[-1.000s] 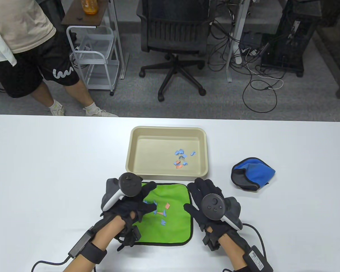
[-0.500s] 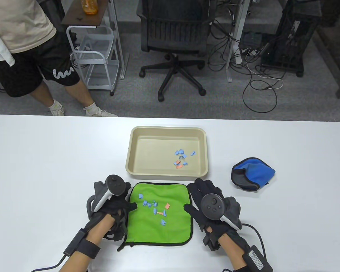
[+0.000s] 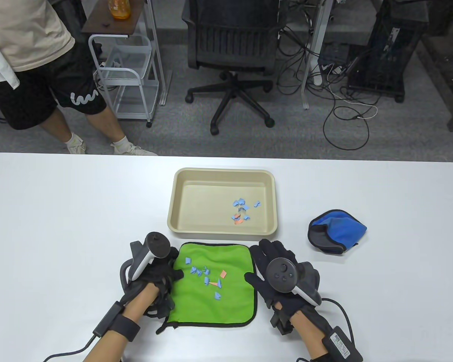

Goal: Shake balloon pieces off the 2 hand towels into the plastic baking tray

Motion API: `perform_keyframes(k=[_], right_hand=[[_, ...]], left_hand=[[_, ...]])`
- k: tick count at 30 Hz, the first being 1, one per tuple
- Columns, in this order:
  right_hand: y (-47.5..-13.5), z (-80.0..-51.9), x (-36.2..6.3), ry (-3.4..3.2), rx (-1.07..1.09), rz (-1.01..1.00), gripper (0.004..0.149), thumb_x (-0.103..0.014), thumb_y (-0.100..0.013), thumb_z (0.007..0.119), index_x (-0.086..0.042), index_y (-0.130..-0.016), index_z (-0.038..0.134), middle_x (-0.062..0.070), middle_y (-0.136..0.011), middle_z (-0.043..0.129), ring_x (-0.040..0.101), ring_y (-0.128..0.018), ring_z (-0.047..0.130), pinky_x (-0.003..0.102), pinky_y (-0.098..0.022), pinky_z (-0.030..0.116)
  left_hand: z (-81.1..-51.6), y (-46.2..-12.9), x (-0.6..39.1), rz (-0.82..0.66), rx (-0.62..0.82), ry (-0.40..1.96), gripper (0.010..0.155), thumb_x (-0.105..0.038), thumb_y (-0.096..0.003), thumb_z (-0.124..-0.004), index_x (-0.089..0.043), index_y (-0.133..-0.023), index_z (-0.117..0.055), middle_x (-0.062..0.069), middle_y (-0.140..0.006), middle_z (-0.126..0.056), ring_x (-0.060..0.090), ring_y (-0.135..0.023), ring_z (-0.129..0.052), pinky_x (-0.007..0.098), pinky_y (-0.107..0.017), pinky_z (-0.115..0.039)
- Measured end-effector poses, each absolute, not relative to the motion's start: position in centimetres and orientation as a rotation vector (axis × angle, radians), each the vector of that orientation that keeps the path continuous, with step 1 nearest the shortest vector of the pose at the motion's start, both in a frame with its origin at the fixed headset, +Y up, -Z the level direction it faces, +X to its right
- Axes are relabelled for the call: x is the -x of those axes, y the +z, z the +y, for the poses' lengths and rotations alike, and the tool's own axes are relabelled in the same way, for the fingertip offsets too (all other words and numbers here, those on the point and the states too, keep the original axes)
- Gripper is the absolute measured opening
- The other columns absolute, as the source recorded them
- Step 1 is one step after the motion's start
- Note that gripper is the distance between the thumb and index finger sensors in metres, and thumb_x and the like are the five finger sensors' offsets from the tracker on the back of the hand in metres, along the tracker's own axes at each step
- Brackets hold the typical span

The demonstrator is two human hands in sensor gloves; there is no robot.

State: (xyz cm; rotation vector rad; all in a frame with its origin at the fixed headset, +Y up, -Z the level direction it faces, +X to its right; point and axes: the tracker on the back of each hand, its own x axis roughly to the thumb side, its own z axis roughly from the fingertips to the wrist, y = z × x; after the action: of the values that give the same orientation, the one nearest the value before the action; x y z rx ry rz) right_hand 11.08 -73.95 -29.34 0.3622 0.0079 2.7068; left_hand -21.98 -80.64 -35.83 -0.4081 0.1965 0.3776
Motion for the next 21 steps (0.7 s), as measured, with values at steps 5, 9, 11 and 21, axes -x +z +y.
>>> perform_keyframes(k=[5,9,11,21], right_hand=[[-29.4,-74.0,-11.0,2.708,-0.359,0.018,0.073,-0.060,-0.041,0.067,-0.031,-0.104,0.048,0.006,-0.119,0.043,0.039,-0.108,0.038,0.065,-0.074,0.041],[-29.4,-74.1,-11.0,2.711,-0.354,0.024,0.073,-0.060,-0.041,0.067,-0.031,-0.104,0.048,0.006,-0.119,0.044,0.039,-0.108,0.038,0.065,-0.074,0.041],[-29.4,-74.1,-11.1,2.717,-0.346,0.020,0.072,-0.060,-0.041,0.067,-0.030,-0.104,0.049,0.007,-0.119,0.045,0.040,-0.108,0.039,0.065,-0.074,0.042],[-29.6,-74.1,-11.2,2.742,-0.275,0.025,0.072,-0.059,-0.042,0.069,-0.028,-0.104,0.049,0.008,-0.112,0.051,0.038,-0.099,0.052,0.054,-0.070,0.057]], left_hand=[[-80.5,-35.5,21.7,0.208,0.373,0.375,0.050,-0.042,-0.0308,-0.091,-0.036,-0.078,-0.076,0.001,-0.100,-0.050,0.037,-0.075,-0.060,0.054,-0.058,-0.055],[-80.3,-35.3,21.4,0.210,0.355,0.359,0.041,-0.042,-0.0315,-0.091,-0.030,-0.070,-0.082,0.000,-0.098,-0.056,0.036,-0.074,-0.064,0.053,-0.057,-0.059],[-80.2,-35.2,21.3,0.207,0.362,0.349,0.040,-0.043,-0.0323,-0.090,-0.032,-0.070,-0.081,-0.001,-0.098,-0.058,0.035,-0.074,-0.066,0.052,-0.057,-0.060],[-78.0,-34.1,20.6,0.138,0.369,0.415,0.034,-0.042,-0.0359,-0.086,-0.043,-0.068,-0.075,-0.011,-0.080,-0.091,0.022,-0.062,-0.101,0.042,-0.043,-0.088]])
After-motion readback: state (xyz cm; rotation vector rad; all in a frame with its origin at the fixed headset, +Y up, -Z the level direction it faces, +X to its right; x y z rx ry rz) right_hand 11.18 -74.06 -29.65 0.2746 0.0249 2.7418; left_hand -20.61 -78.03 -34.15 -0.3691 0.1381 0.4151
